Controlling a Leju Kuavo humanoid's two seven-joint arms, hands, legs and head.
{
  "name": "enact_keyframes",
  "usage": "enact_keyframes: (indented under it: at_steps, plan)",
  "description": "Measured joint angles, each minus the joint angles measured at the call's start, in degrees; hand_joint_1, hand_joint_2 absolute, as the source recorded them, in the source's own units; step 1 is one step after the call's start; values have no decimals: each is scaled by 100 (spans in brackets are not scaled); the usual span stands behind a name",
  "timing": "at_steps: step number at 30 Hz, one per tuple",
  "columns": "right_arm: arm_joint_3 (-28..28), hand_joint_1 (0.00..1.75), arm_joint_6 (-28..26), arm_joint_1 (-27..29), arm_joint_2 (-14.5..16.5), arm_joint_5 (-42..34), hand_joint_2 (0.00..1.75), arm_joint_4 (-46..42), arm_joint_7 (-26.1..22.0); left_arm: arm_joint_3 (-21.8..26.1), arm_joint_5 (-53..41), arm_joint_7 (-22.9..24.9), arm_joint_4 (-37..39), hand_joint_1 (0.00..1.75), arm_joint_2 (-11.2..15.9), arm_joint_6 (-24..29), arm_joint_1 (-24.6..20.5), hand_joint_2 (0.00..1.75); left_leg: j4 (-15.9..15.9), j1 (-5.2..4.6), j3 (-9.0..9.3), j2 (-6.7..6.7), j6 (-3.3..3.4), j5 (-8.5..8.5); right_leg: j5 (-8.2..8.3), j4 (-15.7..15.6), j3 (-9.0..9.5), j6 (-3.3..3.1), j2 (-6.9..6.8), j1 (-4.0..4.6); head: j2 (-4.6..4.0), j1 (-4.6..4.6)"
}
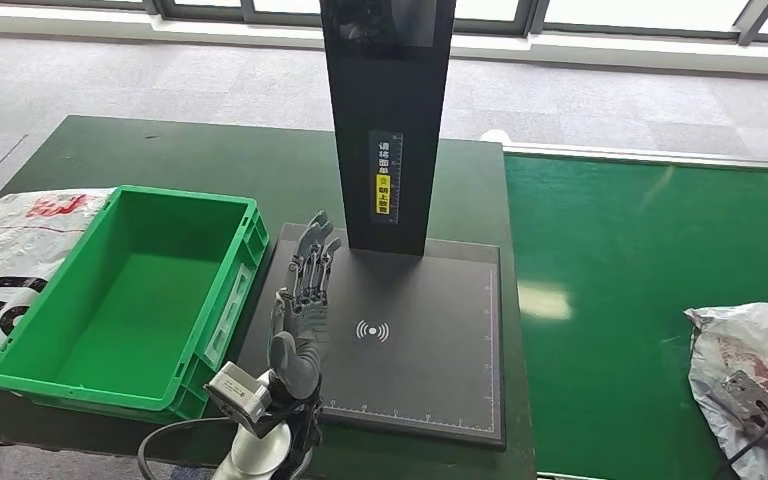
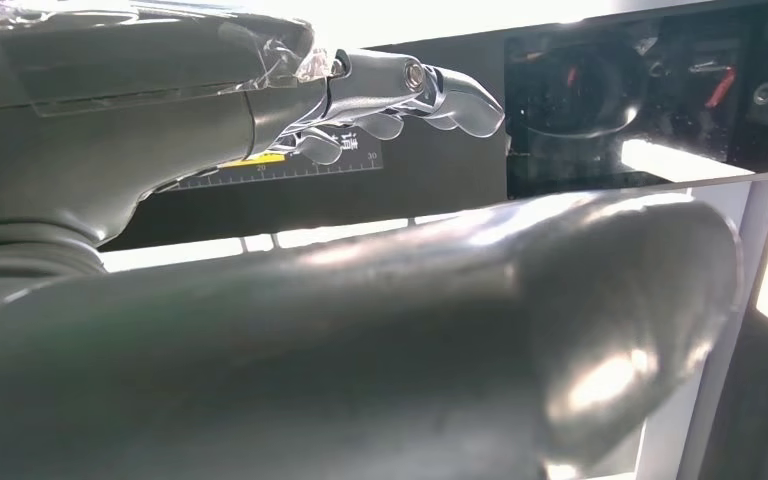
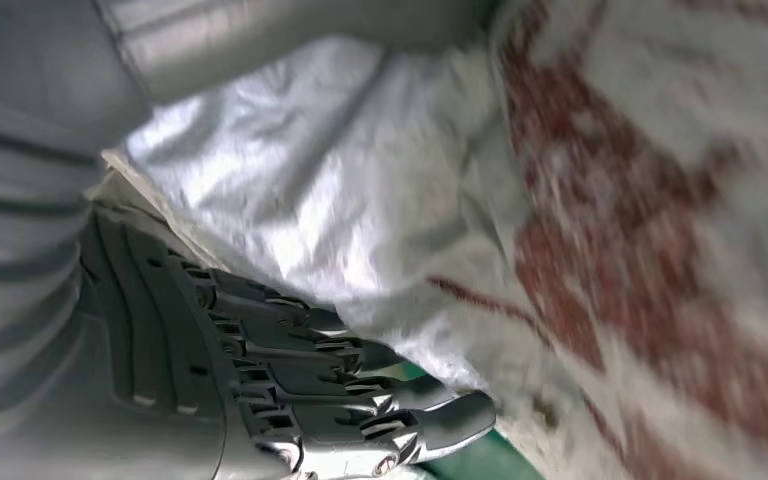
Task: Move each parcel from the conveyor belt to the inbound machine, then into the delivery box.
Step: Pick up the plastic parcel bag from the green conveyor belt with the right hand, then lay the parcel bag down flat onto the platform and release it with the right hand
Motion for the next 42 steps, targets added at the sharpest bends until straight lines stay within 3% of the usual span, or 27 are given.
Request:
enact_keyframes:
  at_steps: [5, 15, 27, 30, 32, 35, 37, 42]
  plan:
    - [1, 175, 795, -49, 78, 315, 175, 29, 91, 0, 1, 0, 42, 0, 4, 0, -12, 0, 1, 13, 14, 0, 3, -1, 1, -12, 25, 2, -4, 12, 0, 0]
    - [11, 175, 885, -126, 230, 445, 175, 32, 49, 0, 7, -1, 174, 0, 4, 0, -44, 0, 2, 40, 35, 11, 3, -3, 12, -39, 63, 4, 7, 40, 0, -1]
    - [134, 175, 449, -219, 514, 548, 175, 32, -327, 0, 7, -22, 242, 0, 4, 4, -60, 0, 2, 56, 42, 109, 1, -6, 53, -49, 50, -1, 98, 59, 0, 0]
    - [136, 175, 113, -235, 566, 445, 175, 32, -493, 0, 6, -35, 249, 0, 3, 28, -60, 0, 2, 56, 37, 110, 1, -5, 59, -49, 52, 1, 100, 59, 0, 0]
    - [103, 175, -318, -254, 639, 64, 175, 17, -929, 0, -7, -45, 244, 0, 3, 99, -57, 0, 1, 54, 11, 112, 0, -5, 62, -48, 51, 3, 103, 58, 0, 1]
    - [-98, 175, -866, -288, 877, -1346, 175, -175, -2465, 0, -45, -54, 214, 0, 2, 252, -51, 0, 1, 46, -1, 119, 2, 0, 65, -44, 35, 5, 110, 51, 0, 0]
    - [-178, 175, -924, -251, 1121, -2206, 175, -529, -3198, 0, -55, -55, 203, 0, 1, 306, -50, 0, 1, 42, 15, 93, 8, 20, 67, -39, 22, 7, 84, 43, 0, 0]
    - [-128, 175, -878, 51, 1653, -3293, 175, -1616, -3442, 0, -56, -55, 203, 0, -1, 348, -51, 0, -1, 37, -11, -19, 9, 43, 53, -35, 20, 3, -22, 36, 0, 0]
